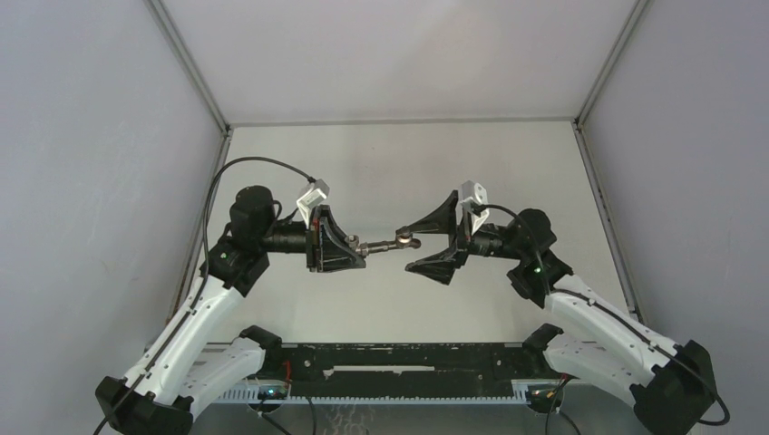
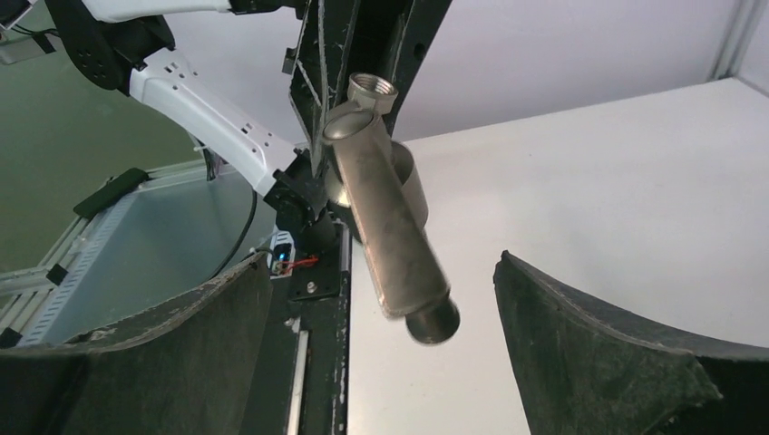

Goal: Install the water faucets

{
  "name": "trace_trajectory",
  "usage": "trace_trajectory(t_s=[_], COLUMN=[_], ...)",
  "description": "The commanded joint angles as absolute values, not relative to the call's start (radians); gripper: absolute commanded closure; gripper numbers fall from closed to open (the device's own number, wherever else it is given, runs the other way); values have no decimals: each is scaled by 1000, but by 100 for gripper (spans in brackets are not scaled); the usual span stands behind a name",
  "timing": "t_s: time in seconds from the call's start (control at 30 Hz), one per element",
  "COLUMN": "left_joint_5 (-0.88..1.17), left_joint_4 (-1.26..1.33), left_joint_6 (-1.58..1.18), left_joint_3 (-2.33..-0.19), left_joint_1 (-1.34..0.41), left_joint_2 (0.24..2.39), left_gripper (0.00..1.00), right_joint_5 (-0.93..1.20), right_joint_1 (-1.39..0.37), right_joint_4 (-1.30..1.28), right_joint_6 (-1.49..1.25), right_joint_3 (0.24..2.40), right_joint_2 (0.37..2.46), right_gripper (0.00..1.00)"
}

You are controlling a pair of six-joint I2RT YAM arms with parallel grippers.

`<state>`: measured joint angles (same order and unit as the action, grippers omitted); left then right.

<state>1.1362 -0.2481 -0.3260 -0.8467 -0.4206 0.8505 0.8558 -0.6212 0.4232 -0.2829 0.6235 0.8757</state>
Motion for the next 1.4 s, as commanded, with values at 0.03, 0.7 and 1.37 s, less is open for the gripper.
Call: trace_trajectory(t_s=[0.03,0.7,1.37], left_joint_5=[1181,1076,943], left_joint_4=[-182,-166,-196], left_joint_6=[-347,-250,-88], left_joint_3=[-929,-897,-853], left_joint_1=[-426,-425,-427], left_joint_2=[838,804,709], left_gripper=[100,100,100], right_joint_5=[857,1082,1163], right_joint_1=[-651,-653,-567], right_joint_4=[691,669,369], right_joint_6=[-311,-902,-1356], right_joint_3=[643,785,858], right_joint_2=[969,1123,1295], right_gripper=[6,84,19])
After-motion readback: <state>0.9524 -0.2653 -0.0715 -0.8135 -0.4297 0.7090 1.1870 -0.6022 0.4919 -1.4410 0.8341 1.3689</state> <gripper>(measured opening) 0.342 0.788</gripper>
